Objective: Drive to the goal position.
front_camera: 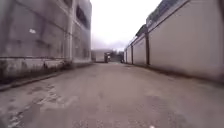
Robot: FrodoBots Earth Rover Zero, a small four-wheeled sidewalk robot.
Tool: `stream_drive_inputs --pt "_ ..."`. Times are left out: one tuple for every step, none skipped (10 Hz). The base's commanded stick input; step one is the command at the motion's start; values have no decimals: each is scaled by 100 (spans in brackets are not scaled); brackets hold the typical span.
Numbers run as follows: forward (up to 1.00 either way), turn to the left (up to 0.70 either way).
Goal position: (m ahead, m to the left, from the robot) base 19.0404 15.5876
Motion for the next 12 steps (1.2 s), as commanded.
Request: stream_drive_inputs --pt "50 0" --pt "50 0" --pt "50 0" --pt "50 0" --pt "50 0" --pt "50 0" --pt "50 0" --pt "50 0" --pt "50 0" --pt "50 0" --pt "50 0" --pt "50 0"
